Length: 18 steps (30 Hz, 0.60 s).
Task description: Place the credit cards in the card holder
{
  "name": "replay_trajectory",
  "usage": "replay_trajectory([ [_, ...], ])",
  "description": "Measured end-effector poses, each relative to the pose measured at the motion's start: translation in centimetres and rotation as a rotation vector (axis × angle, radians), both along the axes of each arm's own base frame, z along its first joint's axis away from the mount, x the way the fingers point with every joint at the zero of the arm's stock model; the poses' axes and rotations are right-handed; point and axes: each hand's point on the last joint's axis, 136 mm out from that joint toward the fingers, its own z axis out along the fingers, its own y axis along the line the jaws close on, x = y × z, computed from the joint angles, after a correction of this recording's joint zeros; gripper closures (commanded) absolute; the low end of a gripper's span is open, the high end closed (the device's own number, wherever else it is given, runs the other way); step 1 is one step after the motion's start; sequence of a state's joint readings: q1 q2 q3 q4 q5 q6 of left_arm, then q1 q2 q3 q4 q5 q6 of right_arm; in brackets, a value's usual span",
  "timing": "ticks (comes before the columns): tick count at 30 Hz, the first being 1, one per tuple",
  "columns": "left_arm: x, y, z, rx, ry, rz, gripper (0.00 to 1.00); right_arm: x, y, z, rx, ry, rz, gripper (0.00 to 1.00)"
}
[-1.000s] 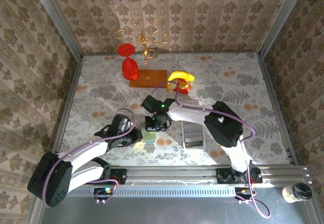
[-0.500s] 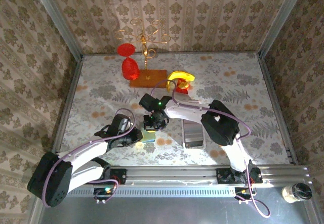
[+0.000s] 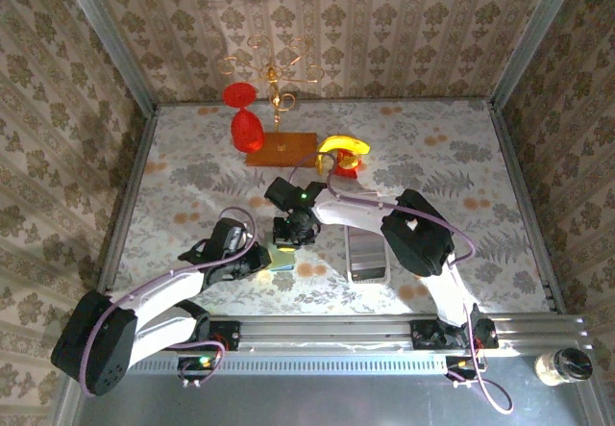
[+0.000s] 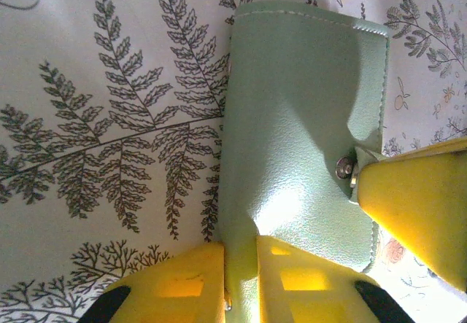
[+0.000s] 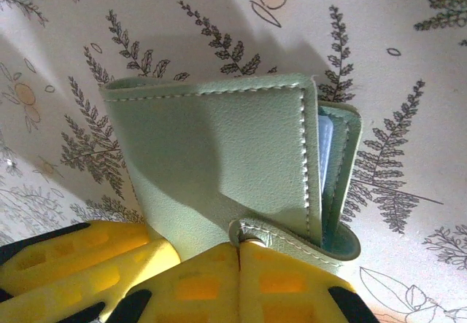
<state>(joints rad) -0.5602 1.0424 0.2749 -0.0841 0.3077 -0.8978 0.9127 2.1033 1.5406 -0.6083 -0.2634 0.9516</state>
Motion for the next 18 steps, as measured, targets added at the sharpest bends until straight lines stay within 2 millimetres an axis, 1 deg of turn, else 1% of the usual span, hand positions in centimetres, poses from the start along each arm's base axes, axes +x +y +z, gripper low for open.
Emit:
replay_trajectory([
  [5,0.05,0.03,0.08,-0.004,-0.009,0.002,0.84,0.38,0.34,0.17,0.053,-0.008,-0.039,1.00],
  [10,0.09,0.08,0.06,-0.001,-0.011,0.004,0.84,0.73,0.81,0.14,0.074,0.007,-0.038,1.00],
  [18,0.16,0.23,-0.16,0.000,0.002,0.008,0.85,0.64,0.69,-0.12,0.010,0.025,0.031,1.00],
])
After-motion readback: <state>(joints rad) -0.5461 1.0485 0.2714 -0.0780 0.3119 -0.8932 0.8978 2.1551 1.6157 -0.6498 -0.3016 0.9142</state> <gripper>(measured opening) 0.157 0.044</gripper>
